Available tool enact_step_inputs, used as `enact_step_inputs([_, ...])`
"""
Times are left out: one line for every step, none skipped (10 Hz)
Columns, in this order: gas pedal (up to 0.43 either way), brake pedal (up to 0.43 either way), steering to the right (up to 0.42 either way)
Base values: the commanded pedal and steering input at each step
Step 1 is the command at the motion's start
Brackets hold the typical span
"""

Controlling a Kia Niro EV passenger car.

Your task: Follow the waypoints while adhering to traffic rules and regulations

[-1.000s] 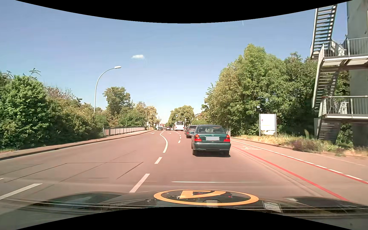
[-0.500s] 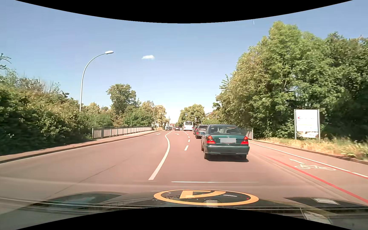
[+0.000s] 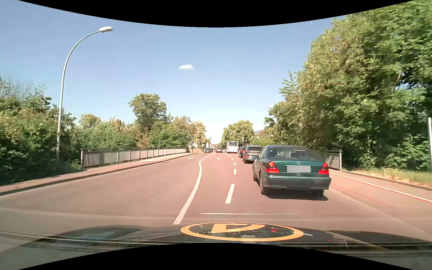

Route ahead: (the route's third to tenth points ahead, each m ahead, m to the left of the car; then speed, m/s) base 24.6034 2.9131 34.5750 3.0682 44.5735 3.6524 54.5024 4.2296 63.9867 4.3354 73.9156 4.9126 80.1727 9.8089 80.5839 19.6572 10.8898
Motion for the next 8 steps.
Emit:
enact_step_inputs([0.0, 0.0, -0.03])
enact_step_inputs([0.079, 0.0, -0.028])
enact_step_inputs([0.118, 0.0, -0.028])
enact_step_inputs([0.228, 0.0, -0.024])
enact_step_inputs([0.299, 0.0, -0.019])
enact_step_inputs([0.339, 0.0, -0.014])
enact_step_inputs([0.398, 0.0, -0.01])
enact_step_inputs([0.398, 0.0, -0.007])
